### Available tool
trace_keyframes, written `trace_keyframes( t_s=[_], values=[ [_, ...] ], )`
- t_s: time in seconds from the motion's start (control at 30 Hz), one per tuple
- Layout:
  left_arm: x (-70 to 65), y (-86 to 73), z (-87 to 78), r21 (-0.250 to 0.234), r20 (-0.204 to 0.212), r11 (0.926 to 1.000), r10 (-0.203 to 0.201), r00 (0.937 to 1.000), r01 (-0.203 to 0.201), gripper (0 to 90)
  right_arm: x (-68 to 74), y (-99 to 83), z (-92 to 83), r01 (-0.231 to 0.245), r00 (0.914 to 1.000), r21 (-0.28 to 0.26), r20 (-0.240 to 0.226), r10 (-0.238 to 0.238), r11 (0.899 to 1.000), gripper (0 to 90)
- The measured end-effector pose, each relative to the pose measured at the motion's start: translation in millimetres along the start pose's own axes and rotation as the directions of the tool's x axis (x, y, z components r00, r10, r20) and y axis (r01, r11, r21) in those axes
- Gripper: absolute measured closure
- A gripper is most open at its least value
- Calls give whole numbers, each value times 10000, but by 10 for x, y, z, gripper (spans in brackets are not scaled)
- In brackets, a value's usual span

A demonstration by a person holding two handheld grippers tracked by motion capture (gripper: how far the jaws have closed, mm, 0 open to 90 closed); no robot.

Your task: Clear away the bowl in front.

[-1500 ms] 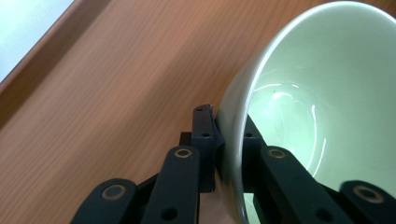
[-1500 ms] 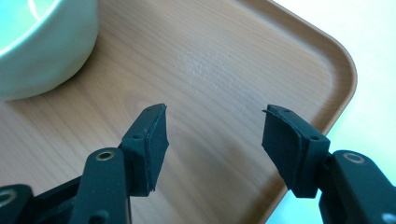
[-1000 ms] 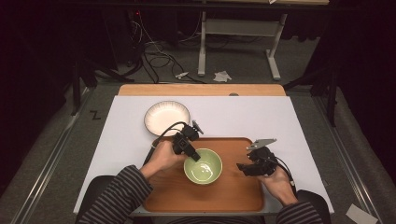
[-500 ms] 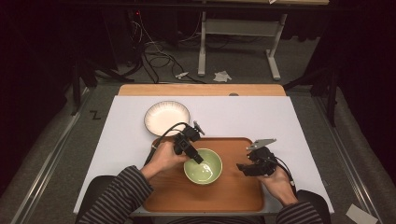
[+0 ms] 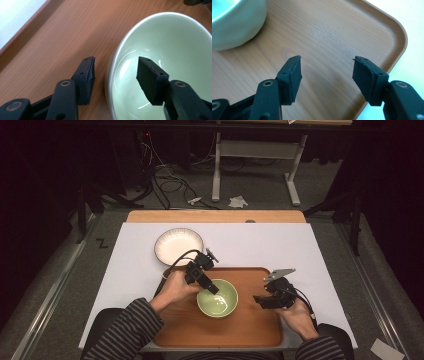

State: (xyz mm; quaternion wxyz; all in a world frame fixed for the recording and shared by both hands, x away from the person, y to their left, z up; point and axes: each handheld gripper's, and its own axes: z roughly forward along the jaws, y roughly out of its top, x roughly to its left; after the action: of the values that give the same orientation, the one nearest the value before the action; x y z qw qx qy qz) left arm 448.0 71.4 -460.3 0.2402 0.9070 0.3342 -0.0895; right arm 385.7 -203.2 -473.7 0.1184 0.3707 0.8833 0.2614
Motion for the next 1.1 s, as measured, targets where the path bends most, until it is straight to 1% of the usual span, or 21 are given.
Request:
trace_keyframes(
  t_s=[0.4,0.5,0.57,0.6,0.7,0.73,0.8,0.83,0.93,1.0,1.03,1.1],
  values=[
    [-53,10,-135,-457,-81,9989,106,9999,-109,456,-3,0,2,37,10000,-5,-1,-37,10000,415],
    [-63,7,-199,-866,-154,9962,87,9998,-100,457,-2,0,3,34,10000,-19,-17,-34,10000,415],
    [-65,9,-216,-931,-115,9956,77,9999,-88,458,-2,0,5,37,10000,-25,-21,-37,10000,415],
    [-72,11,-254,-1072,-138,9942,104,9999,-118,458,-4,0,5,48,10000,-23,-23,-48,10000,415],
    [-74,13,-323,-1292,-159,9915,120,9998,-139,459,-6,4,3,61,10000,-39,-20,-62,10000,415],
    [-71,11,-346,-1390,-109,9903,65,9999,-80,459,-8,5,1,92,10000,-38,11,-92,10000,415],
    [-62,9,-369,-1431,-95,9897,54,9999,-67,460,-6,6,-1,72,10000,-55,5,-72,10000,415],
    [-52,2,-404,-1555,-188,9878,-12,9998,-17,461,0,8,-7,37,10000,-42,43,-37,10000,415],
    [-45,2,-444,-1645,-253,9864,-82,9996,40,462,0,8,-11,44,10000,-56,39,-44,10000,416],
    [-47,5,-505,-1839,-328,9829,-125,9994,63,463,-3,9,-7,16,10000,-43,54,-16,10000,415],
    [-54,4,-569,-2050,-304,9787,-160,9994,94,463,-4,11,-6,-38,10000,-40,58,38,10000,415],
    [-59,-7,-608,-2208,-248,9752,-220,9994,160,463,2,8,-11,-86,10000,-99,31,86,9999,415]
  ],
)
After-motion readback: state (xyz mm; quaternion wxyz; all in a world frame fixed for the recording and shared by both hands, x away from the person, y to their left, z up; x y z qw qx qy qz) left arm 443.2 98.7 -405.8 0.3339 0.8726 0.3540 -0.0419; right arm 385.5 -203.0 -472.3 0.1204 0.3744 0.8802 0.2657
